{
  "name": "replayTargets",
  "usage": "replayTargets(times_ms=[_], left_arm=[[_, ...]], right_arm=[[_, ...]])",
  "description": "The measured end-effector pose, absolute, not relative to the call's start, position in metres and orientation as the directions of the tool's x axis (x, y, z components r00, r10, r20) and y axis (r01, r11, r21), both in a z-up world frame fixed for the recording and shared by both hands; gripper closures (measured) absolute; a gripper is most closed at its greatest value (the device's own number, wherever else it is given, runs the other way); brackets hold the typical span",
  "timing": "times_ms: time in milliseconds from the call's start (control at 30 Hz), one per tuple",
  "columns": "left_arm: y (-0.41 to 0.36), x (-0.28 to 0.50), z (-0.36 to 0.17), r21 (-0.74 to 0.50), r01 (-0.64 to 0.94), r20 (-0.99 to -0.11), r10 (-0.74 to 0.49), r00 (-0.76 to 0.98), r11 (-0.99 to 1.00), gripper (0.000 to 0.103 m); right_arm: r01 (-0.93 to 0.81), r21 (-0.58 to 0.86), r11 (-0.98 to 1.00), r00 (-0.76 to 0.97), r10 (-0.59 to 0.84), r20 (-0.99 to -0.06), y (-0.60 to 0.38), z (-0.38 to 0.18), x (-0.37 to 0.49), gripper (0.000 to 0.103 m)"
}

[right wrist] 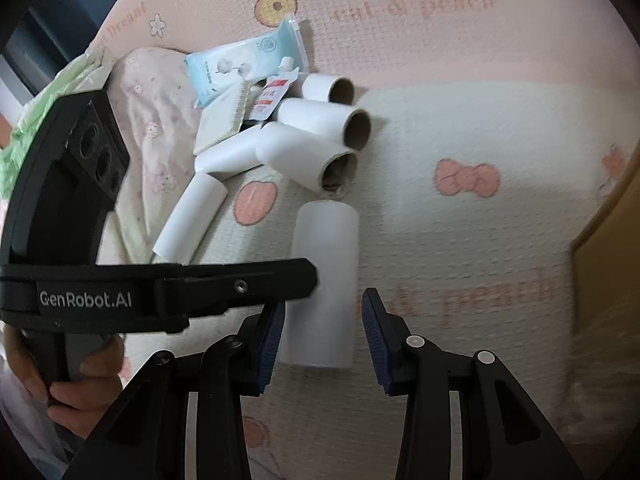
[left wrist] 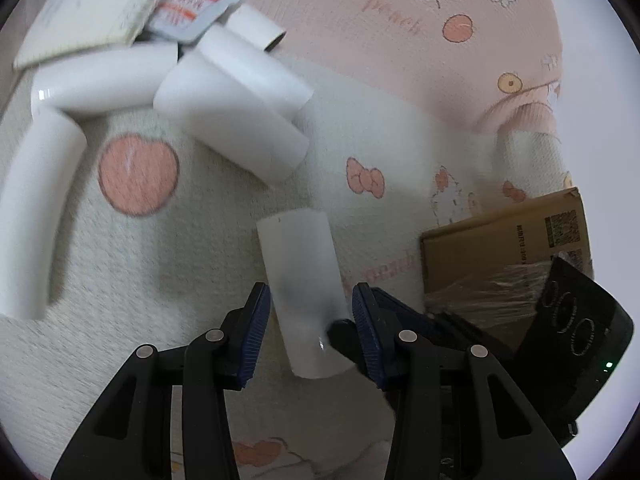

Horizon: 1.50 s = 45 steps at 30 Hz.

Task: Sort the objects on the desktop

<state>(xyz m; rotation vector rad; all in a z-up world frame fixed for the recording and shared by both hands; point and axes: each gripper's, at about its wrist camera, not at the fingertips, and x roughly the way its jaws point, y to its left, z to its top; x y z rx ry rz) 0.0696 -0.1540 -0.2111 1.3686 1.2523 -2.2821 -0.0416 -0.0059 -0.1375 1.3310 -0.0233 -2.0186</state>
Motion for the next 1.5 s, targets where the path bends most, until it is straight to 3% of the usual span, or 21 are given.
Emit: replayTargets(times_ms=[233, 267, 300, 367, 433, 467, 500, 567, 700, 867, 1200, 1233, 1300, 1500], left_arm=[[-0.169, 0.062, -0.199, -0.506, 0.542, -0.805, 0.142, -0.576, -0.671, 0.057], [-0.171, 0.061, -0.197, -0.518, 0.531, -0.793, 0.143, -0.593, -0.670, 0.063], [-0.173, 0.057, -0.195, -0.524, 0.518, -0.787, 0.153, -0.597, -0.676, 0.076], [-0.176, 0.048, -0.192, -0.498, 0.511, -0.802, 0.148, -0.579, -0.701, 0.084], [-0.177, 0.040, -0.190, -0.483, 0.495, -0.804, 0.141, -0.577, -0.722, 0.084], [-0.177, 0.036, -0.189, -0.476, 0.489, -0.806, 0.139, -0.576, -0.731, 0.084], [-0.177, 0.033, -0.190, -0.475, 0.485, -0.805, 0.140, -0.576, -0.734, 0.084], [-0.178, 0.027, -0.191, -0.481, 0.472, -0.806, 0.162, -0.569, -0.739, 0.084], [-0.179, 0.015, -0.200, -0.470, 0.463, -0.827, 0.193, -0.527, -0.752, 0.084], [-0.180, 0.016, -0.213, -0.480, 0.472, -0.841, 0.234, -0.489, -0.739, 0.084], [-0.187, 0.041, -0.215, -0.511, 0.523, -0.836, 0.253, -0.486, -0.682, 0.080], [-0.187, 0.043, -0.214, -0.511, 0.531, -0.838, 0.253, -0.484, -0.676, 0.077], [-0.185, 0.048, -0.211, -0.500, 0.542, -0.843, 0.236, -0.483, -0.676, 0.060], [-0.173, 0.064, -0.198, -0.492, 0.526, -0.832, 0.197, -0.518, -0.693, 0.049]], right_arm=[[0.529, 0.332, -0.781, -0.258, -0.520, -0.814, 0.008, -0.128, -0.031, 0.065], [0.523, 0.321, -0.790, -0.260, -0.506, -0.822, 0.010, -0.128, -0.029, 0.065], [0.513, 0.315, -0.798, -0.259, -0.494, -0.830, 0.013, -0.128, -0.027, 0.065], [0.496, 0.319, -0.808, -0.256, -0.487, -0.835, 0.019, -0.131, -0.023, 0.065], [0.483, 0.306, -0.821, -0.254, -0.465, -0.848, 0.023, -0.135, -0.019, 0.068], [0.491, 0.284, -0.823, -0.260, -0.450, -0.854, 0.023, -0.137, -0.017, 0.081], [0.500, 0.252, -0.828, -0.265, -0.424, -0.866, 0.021, -0.139, -0.014, 0.086], [0.519, 0.194, -0.832, -0.268, -0.374, -0.888, 0.019, -0.144, -0.009, 0.087], [0.512, 0.280, -0.812, -0.192, -0.426, -0.884, 0.017, -0.153, -0.010, 0.087], [0.518, 0.274, -0.810, -0.179, -0.416, -0.892, 0.011, -0.157, -0.014, 0.087], [0.513, 0.279, -0.811, -0.180, -0.420, -0.889, 0.022, -0.156, -0.029, 0.087], [0.525, 0.270, -0.807, -0.170, -0.411, -0.896, 0.023, -0.157, -0.029, 0.087], [0.552, 0.249, -0.796, -0.152, -0.390, -0.908, 0.015, -0.160, -0.030, 0.087], [0.607, 0.225, -0.762, -0.174, -0.404, -0.898, 0.026, -0.147, -0.014, 0.086]])
